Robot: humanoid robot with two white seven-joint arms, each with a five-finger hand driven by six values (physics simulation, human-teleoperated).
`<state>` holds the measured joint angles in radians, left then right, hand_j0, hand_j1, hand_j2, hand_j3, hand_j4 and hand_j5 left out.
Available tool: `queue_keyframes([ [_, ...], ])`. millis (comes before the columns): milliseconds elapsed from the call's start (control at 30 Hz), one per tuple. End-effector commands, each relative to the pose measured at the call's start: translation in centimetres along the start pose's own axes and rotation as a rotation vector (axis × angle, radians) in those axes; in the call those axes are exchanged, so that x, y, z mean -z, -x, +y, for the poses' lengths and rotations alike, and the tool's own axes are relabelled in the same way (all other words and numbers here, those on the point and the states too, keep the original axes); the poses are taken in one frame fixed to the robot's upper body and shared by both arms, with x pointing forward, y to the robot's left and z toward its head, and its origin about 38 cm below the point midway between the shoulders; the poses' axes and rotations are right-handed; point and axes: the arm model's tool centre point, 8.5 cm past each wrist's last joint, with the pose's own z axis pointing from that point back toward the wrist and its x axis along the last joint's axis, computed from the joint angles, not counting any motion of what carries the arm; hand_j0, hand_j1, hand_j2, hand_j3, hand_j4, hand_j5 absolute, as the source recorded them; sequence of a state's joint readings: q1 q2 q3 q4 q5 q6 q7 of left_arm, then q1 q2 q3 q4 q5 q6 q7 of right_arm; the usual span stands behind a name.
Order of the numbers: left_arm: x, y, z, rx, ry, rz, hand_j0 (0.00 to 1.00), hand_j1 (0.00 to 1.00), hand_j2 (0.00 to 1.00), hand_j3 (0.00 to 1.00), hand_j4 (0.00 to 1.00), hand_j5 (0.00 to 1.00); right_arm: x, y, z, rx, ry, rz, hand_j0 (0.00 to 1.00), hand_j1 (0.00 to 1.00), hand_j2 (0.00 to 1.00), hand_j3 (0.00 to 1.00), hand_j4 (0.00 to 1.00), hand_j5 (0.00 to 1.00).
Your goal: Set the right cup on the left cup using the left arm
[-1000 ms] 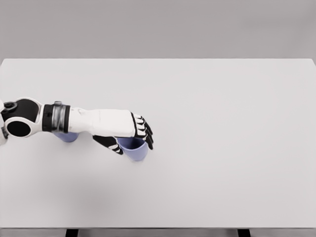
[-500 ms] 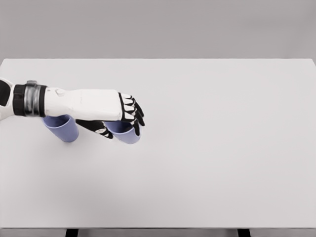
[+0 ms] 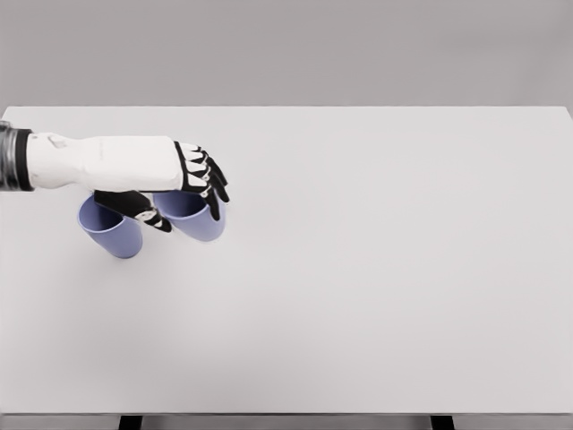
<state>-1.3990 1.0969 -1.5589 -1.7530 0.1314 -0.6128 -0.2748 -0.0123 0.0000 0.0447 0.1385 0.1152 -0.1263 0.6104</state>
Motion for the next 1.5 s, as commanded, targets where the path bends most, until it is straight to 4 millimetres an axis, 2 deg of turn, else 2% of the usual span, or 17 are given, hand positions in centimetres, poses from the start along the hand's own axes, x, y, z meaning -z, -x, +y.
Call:
queue_keyframes([
  [0,-0.6,0.2,0.1,-0.008,-0.002,0.016,0.61,0.61,0.61,0.61,0.61,0.61,0.0,0.0,0.0,-0.001,-0.001,0.001,1.0,1.0,1.0,1.0,1.0,1.0],
  [467,-3.6,1.9,1.4,0.006,0.016,0.118,0.61,0.61,0.61,0.61,0.61,0.61,0.0,0.0,0.0,-0.002,-0.001,0.0,1.0,1.0,1.0,1.0,1.0,1.0],
  [1067,-6.8,3.7,3.5,-0.018,0.158,0.212,0.62,0.62,0.62,0.62,0.62,0.62,0.0,0.0,0.0,-0.001,-0.001,0.001,1.0,1.0,1.0,1.0,1.0,1.0],
  [1200,-7.1,3.7,3.9,-0.044,0.143,0.204,0.63,0.63,0.63,0.63,0.63,0.63,0.0,0.0,0.0,-0.002,-0.001,0.0,1.0,1.0,1.0,1.0,1.0,1.0],
  [1467,-9.4,4.7,3.9,-0.103,0.092,0.254,0.64,0.64,0.64,0.64,0.64,0.64,0.0,0.0,0.0,0.0,-0.001,0.002,1.0,1.0,1.0,1.0,1.0,1.0],
])
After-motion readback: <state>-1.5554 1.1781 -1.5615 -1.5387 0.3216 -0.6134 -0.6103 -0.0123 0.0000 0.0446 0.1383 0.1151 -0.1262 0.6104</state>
